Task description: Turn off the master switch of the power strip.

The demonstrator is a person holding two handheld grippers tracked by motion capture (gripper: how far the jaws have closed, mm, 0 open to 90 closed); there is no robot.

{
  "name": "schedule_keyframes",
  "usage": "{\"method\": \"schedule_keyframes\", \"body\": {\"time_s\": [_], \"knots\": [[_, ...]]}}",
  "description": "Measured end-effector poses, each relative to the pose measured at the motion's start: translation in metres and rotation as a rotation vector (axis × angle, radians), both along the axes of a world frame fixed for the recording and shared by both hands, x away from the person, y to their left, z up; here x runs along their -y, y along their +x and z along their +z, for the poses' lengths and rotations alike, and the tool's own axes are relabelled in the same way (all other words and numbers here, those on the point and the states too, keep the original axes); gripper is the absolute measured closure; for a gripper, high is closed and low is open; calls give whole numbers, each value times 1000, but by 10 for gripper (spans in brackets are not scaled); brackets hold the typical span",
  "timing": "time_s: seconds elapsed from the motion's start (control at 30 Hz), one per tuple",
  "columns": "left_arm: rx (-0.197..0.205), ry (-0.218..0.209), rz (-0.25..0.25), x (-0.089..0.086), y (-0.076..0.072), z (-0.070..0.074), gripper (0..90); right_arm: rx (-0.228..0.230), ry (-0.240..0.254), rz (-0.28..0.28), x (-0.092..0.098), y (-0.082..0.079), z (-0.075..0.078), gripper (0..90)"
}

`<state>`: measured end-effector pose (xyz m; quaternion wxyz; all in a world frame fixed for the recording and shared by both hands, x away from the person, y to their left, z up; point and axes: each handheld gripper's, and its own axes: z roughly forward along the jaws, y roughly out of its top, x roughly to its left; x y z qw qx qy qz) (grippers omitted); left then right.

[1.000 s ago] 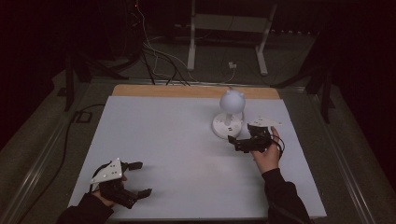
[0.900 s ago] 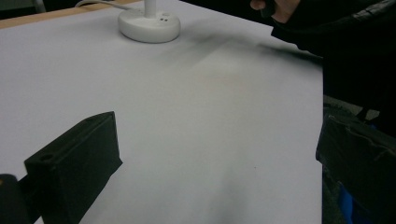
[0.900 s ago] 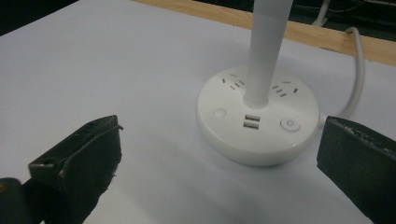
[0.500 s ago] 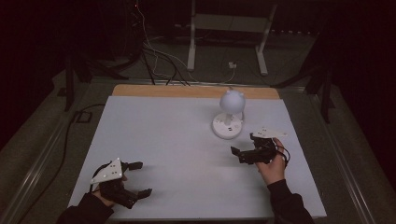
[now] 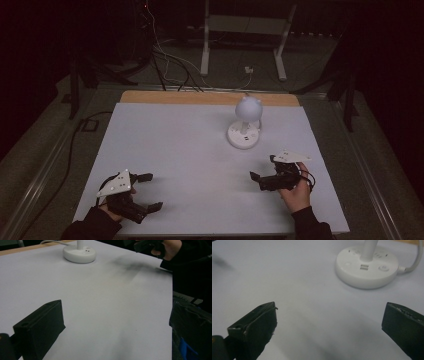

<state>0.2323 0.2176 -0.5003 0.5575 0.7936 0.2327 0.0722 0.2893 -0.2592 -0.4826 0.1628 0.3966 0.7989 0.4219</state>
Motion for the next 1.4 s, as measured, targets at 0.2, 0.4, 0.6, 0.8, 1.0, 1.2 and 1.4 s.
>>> {"method": "schedule_keyframes", "body": {"time_s": [0.2,0.4,0.6,0.8,1.0,1.2,1.4], "knots": [[-1,0,0,0,0,0,3,12,0,14,8,-14,-9,0],[0,1,-1,0,0,0,3,-5,-23,17,17,-24,-20,0],[2,1,-3,0,0,0,3,-28,-52,21,28,-31,-28,0],[3,6,-5,0,0,0,3,-11,-73,24,39,-41,-31,0],[5,9,-8,1,0,0,3,-57,-92,-12,52,-45,-35,0],[3,8,-6,1,0,0,3,-54,-92,-15,52,-43,-34,0],[2,9,-7,2,0,0,3,-47,-87,3,49,-43,-34,0]]}}
